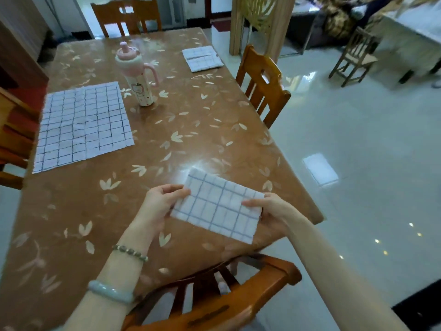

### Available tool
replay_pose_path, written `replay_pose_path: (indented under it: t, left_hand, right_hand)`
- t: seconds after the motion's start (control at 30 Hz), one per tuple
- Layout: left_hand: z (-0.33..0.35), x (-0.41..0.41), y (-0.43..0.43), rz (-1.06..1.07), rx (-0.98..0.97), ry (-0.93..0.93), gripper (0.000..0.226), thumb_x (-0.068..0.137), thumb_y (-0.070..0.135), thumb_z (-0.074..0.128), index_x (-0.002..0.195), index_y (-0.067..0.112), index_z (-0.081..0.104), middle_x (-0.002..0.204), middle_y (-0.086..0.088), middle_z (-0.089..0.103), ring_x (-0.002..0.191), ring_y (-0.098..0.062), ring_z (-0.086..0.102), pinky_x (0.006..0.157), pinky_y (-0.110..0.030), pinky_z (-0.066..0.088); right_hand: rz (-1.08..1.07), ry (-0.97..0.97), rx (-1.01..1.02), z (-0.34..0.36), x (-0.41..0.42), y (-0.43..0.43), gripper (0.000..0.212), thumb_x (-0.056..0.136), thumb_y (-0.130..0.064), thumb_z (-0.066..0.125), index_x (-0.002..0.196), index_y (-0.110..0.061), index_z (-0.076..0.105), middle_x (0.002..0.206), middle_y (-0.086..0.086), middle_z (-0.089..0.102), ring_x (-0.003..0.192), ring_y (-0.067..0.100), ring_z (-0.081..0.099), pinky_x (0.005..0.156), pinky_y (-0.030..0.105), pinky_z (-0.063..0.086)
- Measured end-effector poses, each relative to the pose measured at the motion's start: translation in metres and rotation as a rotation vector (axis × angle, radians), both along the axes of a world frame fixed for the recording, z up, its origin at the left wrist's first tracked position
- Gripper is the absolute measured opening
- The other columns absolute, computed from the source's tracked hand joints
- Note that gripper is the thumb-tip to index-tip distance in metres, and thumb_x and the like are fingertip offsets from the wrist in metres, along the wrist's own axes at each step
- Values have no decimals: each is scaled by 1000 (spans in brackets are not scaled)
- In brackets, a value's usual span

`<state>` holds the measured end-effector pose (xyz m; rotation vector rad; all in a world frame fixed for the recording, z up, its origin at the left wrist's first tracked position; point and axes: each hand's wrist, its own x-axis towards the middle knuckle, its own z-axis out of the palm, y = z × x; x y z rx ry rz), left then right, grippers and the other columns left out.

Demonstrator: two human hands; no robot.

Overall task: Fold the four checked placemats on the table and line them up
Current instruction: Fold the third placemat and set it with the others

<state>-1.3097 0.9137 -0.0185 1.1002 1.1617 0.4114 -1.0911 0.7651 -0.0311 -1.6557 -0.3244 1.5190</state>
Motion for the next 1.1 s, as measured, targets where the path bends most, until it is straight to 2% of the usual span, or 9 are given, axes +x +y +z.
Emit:
replay_pose_path:
  t: [0.1,0.2,0.3,0.47,0.67,0.87,1.0,1.03,1.1]
  left_hand:
    - [-1,7,-32,45,-51,-50,21,80,4,72,99,1,65,85,-14,73,68,-22,71,52,-28,54]
    - [-2,20,-67,25,-71,-70,10,82,3,70,90,6,65,85,-12,71,72,-22,68,56,-28,54]
    - [0,40,-101,-80,-73,-77,14,82,9,72,95,8,67,84,-10,74,72,-22,71,54,-28,53]
    - [16,76,-142,-243,-56,-94,7,84,10,70,91,8,68,85,-10,75,79,-24,73,62,-30,55]
    - [19,143,-172,-343,-92,-117,15,83,9,70,97,4,67,90,-14,74,77,-23,73,56,-24,56]
    - [13,237,-203,-386,-125,-133,16,88,0,62,103,-8,63,83,-17,74,73,-24,73,55,-25,57]
    - [14,309,-225,-268,-228,-154,21,89,-1,61,107,-11,58,93,-29,70,87,-41,70,75,-59,56]
    - [14,325,-229,-235,-246,-143,19,89,-1,61,106,-10,59,95,-29,70,89,-42,69,77,-59,56]
    - [12,354,-232,-207,-196,-108,15,89,1,62,103,-5,62,89,-21,73,82,-34,72,66,-42,61]
  right_hand:
    - [-325,216,53,10,-17,-47,23,79,-8,68,100,-2,63,89,16,72,82,30,69,73,44,58]
    - [-438,222,66,14,-36,-95,11,85,-2,62,95,2,63,81,17,73,70,27,72,55,37,59]
    - [-599,157,55,7,-34,-144,15,83,-2,65,97,3,65,84,15,74,74,24,72,60,34,59]
    - [-823,46,96,14,-11,-195,4,83,1,64,80,-2,63,67,10,67,58,17,65,56,29,58]
    - [-885,-44,144,13,46,-239,9,80,1,66,76,-6,62,73,10,65,61,17,63,64,32,57]
    - [-891,-59,160,3,149,-269,9,80,4,66,76,-3,63,66,7,65,55,13,64,51,25,54]
    - [-789,-78,151,4,236,-279,6,80,2,67,78,-3,64,70,8,66,60,15,65,55,26,55]
    - [-758,-77,154,6,256,-280,5,81,2,67,80,-2,64,71,8,66,61,15,65,57,27,55]
    - [-678,-66,163,10,293,-281,6,82,3,65,87,-1,64,74,8,68,63,15,66,58,27,55]
